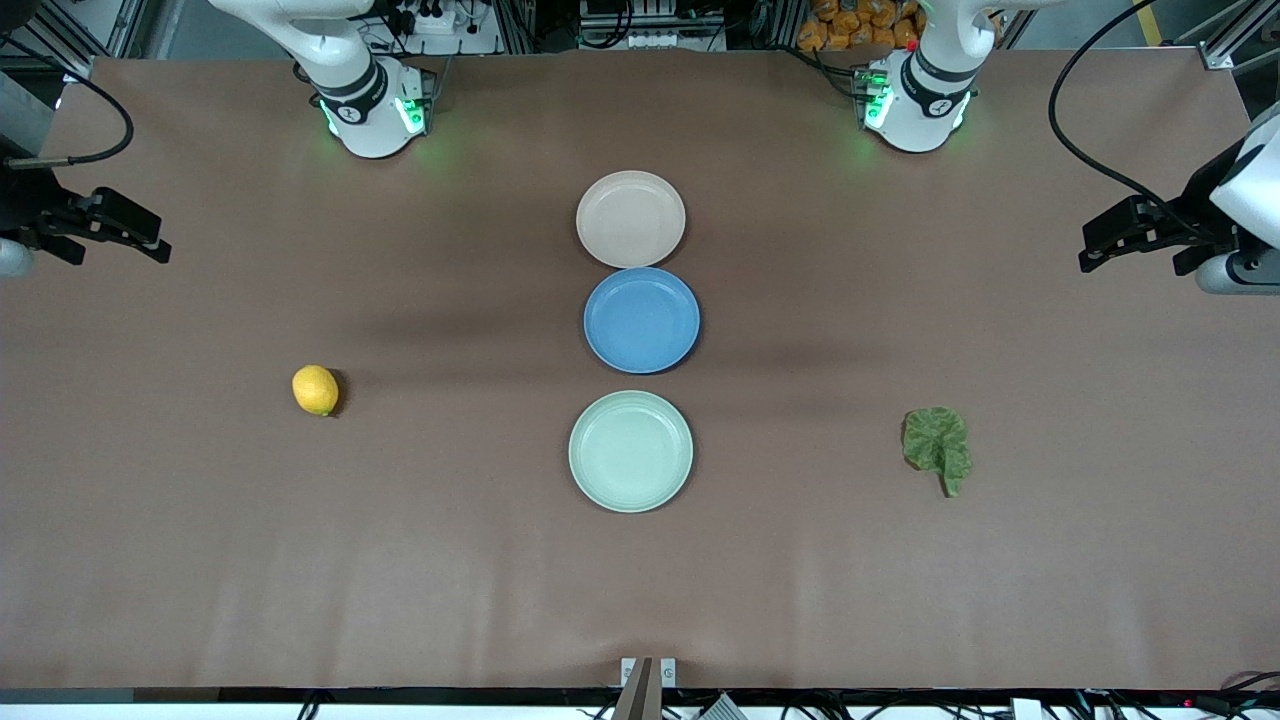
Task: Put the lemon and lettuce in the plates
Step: 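Lower the right gripper toward the lemon while the left gripper approaches the lettuce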
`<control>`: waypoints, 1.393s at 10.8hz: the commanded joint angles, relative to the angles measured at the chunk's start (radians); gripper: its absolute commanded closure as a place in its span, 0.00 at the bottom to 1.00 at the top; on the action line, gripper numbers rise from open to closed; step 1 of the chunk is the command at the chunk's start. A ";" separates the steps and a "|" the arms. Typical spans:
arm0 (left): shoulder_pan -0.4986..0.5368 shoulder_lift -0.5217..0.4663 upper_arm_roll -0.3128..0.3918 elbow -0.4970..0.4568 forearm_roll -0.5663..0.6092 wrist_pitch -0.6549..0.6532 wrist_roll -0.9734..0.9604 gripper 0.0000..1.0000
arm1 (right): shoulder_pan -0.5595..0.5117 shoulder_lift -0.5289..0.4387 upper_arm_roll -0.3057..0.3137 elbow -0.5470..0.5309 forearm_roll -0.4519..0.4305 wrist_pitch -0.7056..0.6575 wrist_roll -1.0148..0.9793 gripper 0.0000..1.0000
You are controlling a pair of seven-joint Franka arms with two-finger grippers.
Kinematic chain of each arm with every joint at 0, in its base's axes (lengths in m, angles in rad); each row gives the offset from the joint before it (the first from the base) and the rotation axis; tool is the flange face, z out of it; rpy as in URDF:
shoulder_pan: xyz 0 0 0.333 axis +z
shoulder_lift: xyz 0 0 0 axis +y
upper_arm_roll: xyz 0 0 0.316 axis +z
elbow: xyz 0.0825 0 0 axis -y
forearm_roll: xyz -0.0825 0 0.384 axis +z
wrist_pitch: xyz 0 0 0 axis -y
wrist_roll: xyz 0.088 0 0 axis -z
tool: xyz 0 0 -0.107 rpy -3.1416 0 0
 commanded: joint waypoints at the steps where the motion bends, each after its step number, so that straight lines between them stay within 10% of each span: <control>1: 0.004 -0.014 0.001 0.002 -0.020 -0.017 -0.004 0.00 | 0.003 -0.008 0.008 -0.006 0.007 -0.007 -0.001 0.00; 10: -0.008 0.076 -0.005 -0.036 0.032 0.020 0.000 0.00 | 0.011 -0.001 0.008 -0.101 0.007 0.008 -0.014 0.00; 15: -0.007 0.096 -0.006 -0.266 0.055 0.338 0.000 0.00 | 0.011 -0.001 0.008 -0.297 0.010 0.161 -0.161 0.00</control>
